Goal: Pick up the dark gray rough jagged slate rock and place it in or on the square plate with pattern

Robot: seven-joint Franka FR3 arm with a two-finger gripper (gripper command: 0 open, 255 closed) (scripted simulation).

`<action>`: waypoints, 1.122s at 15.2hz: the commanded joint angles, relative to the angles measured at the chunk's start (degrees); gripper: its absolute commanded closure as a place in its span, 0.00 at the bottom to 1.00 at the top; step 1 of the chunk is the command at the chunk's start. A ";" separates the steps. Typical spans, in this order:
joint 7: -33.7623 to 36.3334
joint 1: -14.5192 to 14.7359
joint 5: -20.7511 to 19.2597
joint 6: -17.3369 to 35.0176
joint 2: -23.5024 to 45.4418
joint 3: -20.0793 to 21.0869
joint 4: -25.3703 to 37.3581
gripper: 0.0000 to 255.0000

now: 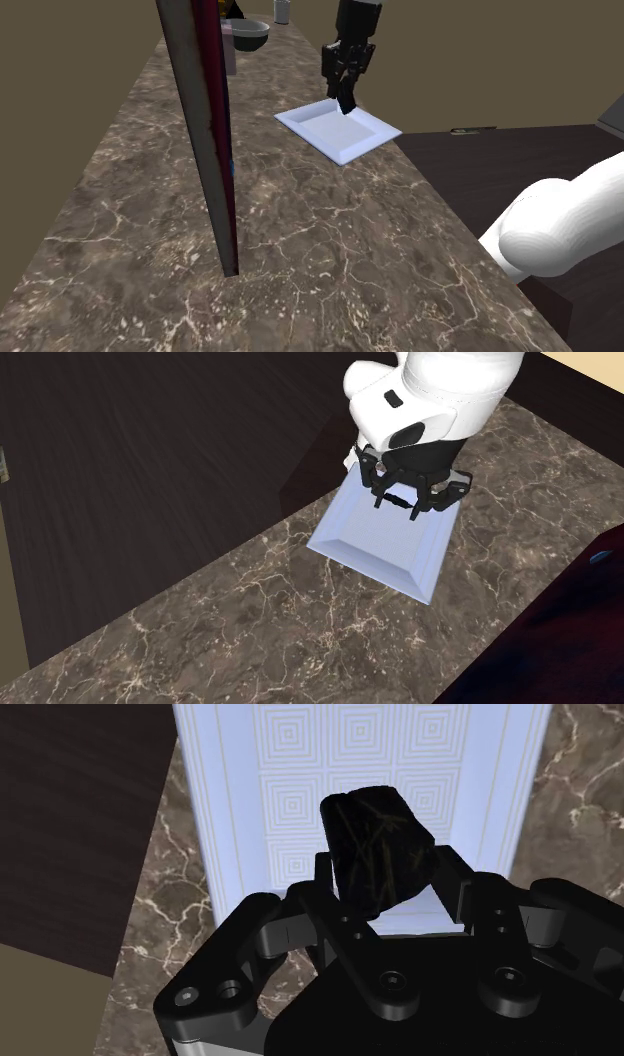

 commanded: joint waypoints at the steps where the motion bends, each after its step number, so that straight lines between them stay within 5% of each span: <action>1: -0.13 0.04 0.10 1.51 -0.30 0.02 -1.80 1.00; 11: -0.57 0.27 0.48 9.37 -0.73 0.39 -10.10 1.00; 17: -0.57 0.27 0.48 9.37 -0.73 0.39 -10.10 1.00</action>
